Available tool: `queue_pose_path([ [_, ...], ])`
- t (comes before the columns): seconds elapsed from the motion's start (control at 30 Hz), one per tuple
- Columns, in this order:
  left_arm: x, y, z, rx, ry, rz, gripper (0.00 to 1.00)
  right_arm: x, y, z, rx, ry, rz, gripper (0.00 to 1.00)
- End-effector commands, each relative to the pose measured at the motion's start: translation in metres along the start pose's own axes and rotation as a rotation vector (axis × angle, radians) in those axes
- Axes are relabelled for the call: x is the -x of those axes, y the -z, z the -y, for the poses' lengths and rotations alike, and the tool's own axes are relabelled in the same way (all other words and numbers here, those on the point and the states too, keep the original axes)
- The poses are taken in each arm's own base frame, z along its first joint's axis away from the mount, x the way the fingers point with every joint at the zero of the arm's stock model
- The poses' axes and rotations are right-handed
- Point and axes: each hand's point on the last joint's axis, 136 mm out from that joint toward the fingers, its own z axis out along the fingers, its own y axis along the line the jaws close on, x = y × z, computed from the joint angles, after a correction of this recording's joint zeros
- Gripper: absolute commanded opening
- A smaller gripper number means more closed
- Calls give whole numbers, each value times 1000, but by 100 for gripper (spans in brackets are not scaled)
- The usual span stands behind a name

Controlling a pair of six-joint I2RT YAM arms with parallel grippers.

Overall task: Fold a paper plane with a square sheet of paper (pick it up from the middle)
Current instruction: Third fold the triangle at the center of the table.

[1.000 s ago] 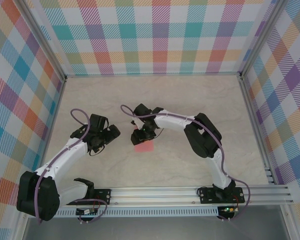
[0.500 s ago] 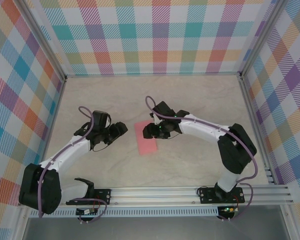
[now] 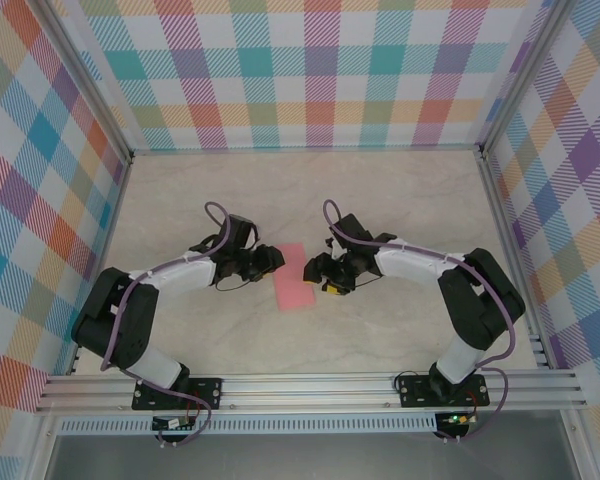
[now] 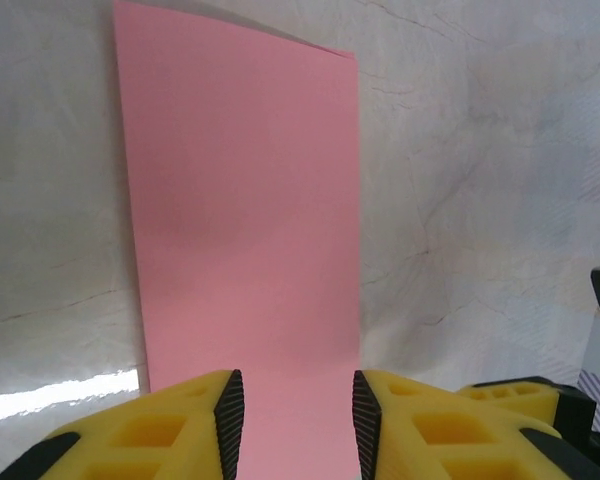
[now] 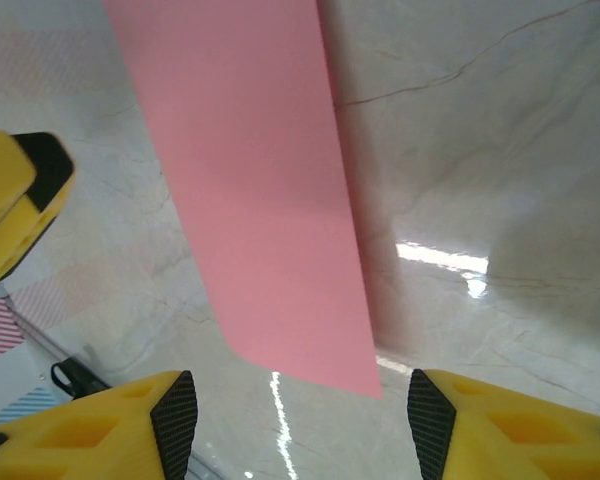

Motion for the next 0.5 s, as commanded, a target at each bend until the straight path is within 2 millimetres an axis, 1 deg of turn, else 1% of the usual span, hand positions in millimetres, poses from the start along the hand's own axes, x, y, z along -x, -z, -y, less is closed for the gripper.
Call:
queue_pose_path([
  [0.0, 5, -5, 7, -20, -4, 2, 34, -9, -9, -1, 43, -31, -62, 60],
  [0.1, 4, -7, 3, -3, -1, 3, 34, -14, -14, 3, 40, -40, -85, 61],
  [0.3, 4, -6, 1, 6, 1, 5, 33, -21, -23, 12, 1, -50, -115, 61],
  [0.37, 4, -6, 1, 6, 2, 5, 33, -23, -25, 11, 4, -46, -125, 61],
  [0.47, 4, -6, 1, 8, 2, 3, 32, -28, -27, 4, 25, -31, -142, 60],
])
